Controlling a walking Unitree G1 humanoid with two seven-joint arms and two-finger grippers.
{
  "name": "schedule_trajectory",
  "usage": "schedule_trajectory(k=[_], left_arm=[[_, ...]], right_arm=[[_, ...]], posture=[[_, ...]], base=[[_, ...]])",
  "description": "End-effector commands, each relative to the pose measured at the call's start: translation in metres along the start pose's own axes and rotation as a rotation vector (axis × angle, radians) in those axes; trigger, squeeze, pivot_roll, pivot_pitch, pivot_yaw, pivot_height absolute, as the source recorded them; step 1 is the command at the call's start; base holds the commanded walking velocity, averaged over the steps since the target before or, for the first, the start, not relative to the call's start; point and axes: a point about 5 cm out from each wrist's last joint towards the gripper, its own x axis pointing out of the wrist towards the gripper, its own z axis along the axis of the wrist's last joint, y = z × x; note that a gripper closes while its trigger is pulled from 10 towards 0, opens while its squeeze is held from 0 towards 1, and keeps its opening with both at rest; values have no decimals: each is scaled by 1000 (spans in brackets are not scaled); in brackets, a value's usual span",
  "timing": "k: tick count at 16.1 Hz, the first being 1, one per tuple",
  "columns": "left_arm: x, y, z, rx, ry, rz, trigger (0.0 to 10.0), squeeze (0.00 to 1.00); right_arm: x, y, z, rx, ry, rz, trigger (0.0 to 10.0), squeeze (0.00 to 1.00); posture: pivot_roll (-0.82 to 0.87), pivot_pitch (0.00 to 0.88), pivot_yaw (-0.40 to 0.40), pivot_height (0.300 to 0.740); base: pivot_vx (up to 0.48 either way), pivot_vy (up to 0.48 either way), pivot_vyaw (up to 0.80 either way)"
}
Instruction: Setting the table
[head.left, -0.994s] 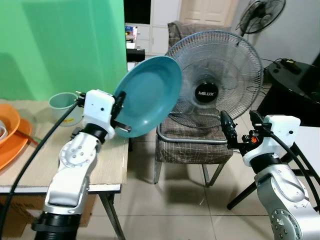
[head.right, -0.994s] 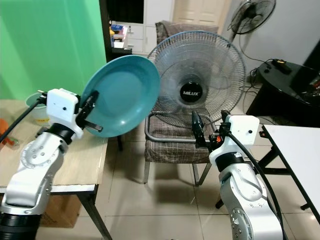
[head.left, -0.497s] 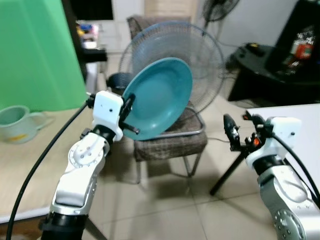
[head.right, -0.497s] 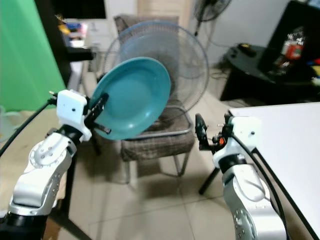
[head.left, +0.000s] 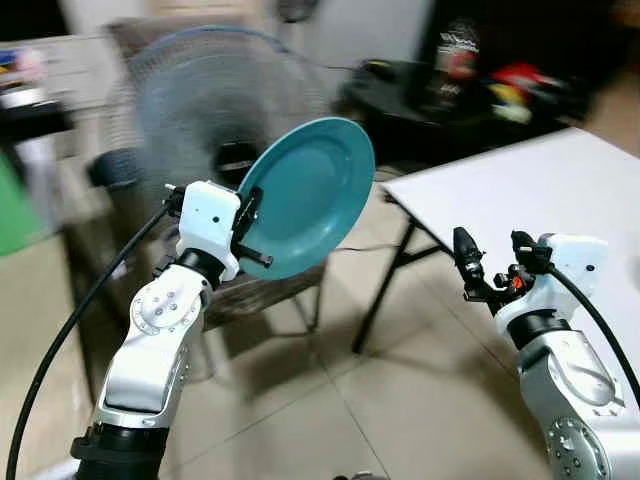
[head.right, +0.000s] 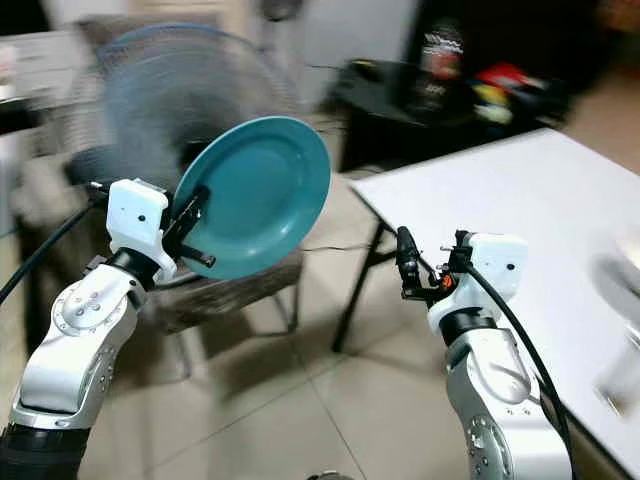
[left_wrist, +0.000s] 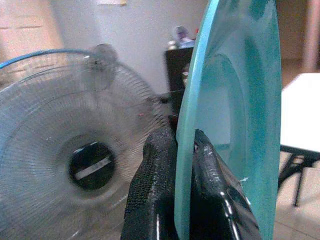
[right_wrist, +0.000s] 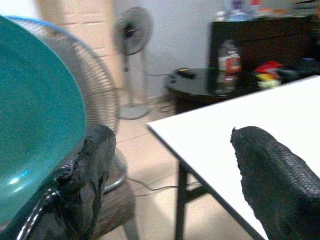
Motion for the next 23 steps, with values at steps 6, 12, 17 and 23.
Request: schedule_trajectory(k=[6,12,17,23], left_arm=[[8,8,8,24,-20,35,10000,0],[9,10,4,0,4,41,10000,0],[9,11,6,-25,-4,28,10000,0],[10,11,6,-37,-3,24,10000,0]], right_arm=[[0,-3,1,18,-1,-46,10000,0],[0,-3,-4,6,34,-51,10000,0],[-1,-3,-6,4,44,-57,10000,0],[0,-2,-7,-5,43,-45,10000,0]], posture=[[25,0,-20,740],[26,0,-19,740],[27,0,-16,740],[27,0,-19,740]], base=[[0,240,-533],[0,0,-256],[378,0,0],[450,0,0]])
